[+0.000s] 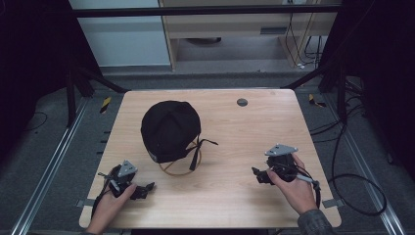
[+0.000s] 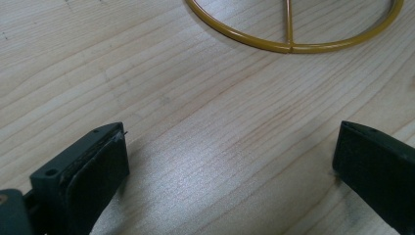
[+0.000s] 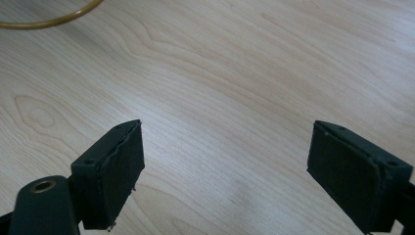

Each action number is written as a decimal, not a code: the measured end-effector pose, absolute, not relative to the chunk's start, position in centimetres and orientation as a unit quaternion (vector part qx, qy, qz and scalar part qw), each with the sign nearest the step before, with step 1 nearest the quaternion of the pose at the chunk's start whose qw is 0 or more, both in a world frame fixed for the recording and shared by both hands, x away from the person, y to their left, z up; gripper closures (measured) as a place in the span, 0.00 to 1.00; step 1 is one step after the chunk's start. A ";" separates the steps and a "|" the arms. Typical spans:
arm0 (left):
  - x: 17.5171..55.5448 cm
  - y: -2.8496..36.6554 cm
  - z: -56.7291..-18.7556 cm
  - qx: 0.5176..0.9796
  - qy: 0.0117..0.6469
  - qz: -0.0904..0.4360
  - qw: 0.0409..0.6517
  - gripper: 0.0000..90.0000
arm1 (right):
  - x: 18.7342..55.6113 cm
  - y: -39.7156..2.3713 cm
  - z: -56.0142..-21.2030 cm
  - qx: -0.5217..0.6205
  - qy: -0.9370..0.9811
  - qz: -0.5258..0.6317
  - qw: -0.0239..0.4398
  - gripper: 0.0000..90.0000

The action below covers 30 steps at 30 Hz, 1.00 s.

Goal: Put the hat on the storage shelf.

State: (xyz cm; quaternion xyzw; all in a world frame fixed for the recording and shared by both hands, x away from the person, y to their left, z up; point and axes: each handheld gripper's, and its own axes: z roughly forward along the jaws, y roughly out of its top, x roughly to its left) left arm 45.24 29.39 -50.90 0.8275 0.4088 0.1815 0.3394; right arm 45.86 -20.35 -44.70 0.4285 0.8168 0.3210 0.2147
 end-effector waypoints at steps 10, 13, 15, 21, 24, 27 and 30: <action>45.2 29.4 -50.9 0.828 0.409 0.181 0.339 0.00 | 46.3 -20.7 -46.7 0.448 0.812 0.320 0.195 0.16; 45.2 29.4 -50.9 0.828 0.409 0.181 0.339 0.00 | 46.7 -20.5 -47.4 0.457 0.806 0.327 0.188 0.15; 45.2 29.4 -50.9 0.828 0.409 0.181 0.339 0.00 | 47.0 -20.4 -47.8 0.464 0.802 0.331 0.182 0.15; 45.2 29.4 -50.9 0.828 0.409 0.181 0.339 0.00 | 47.7 -19.7 -48.7 0.474 0.796 0.333 0.175 0.14; 45.2 29.4 -50.9 0.828 0.409 0.182 0.339 0.00 | 47.9 -19.4 -48.9 0.475 0.796 0.332 0.172 0.14; 45.2 29.4 -50.9 0.828 0.409 0.182 0.339 0.00 | 48.0 -19.1 -49.3 0.474 0.800 0.328 0.169 0.14; 45.2 29.4 -50.9 0.828 0.409 0.181 0.339 0.00 | 48.1 -18.8 -49.6 0.474 0.801 0.324 0.167 0.14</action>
